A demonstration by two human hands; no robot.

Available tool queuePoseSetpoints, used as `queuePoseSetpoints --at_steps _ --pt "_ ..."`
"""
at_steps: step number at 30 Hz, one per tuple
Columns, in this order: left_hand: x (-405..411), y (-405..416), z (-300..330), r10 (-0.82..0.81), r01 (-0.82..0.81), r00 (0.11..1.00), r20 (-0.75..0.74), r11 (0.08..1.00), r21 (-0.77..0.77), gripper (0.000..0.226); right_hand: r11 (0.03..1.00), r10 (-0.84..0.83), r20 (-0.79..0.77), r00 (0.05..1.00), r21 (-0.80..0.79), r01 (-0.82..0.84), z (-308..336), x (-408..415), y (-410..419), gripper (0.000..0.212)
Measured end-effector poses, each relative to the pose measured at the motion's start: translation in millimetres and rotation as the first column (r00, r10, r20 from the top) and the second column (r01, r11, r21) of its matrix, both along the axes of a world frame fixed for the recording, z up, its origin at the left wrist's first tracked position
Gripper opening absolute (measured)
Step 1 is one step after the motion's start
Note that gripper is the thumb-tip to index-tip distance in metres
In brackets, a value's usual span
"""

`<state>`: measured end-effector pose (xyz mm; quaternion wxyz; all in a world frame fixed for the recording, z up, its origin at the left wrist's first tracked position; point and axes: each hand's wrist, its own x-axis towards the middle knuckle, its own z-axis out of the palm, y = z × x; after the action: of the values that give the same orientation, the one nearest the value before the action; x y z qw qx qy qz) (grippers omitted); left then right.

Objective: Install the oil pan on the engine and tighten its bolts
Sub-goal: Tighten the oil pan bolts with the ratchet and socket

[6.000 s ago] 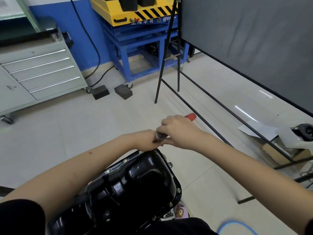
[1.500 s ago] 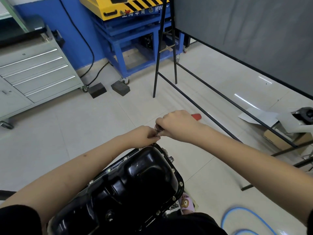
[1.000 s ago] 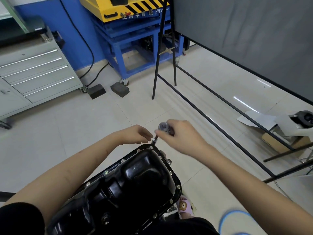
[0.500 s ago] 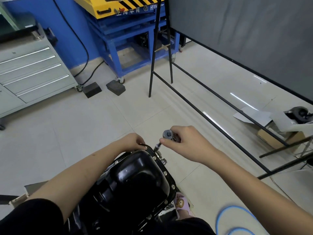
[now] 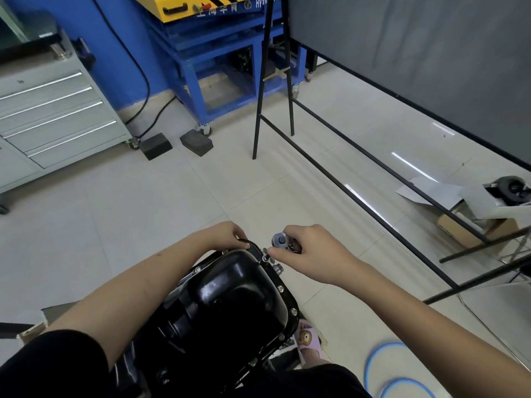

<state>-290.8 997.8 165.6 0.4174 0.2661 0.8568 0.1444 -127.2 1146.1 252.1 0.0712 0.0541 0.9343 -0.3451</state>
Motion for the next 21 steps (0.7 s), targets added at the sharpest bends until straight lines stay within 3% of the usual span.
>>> queuePoseSetpoints --at_steps 12,21 --pt "5.3 2.6 3.3 -0.033 0.034 0.990 -0.137 0.999 -0.001 0.026 1.000 -0.011 0.009 1.000 0.003 0.011 0.7 2.8 4.3 0.042" --pt "6.0 16.0 34.2 0.015 0.006 0.992 -0.126 0.987 0.163 0.022 1.000 0.023 -0.014 1.000 -0.010 -0.023 -0.8 1.0 3.1 0.044"
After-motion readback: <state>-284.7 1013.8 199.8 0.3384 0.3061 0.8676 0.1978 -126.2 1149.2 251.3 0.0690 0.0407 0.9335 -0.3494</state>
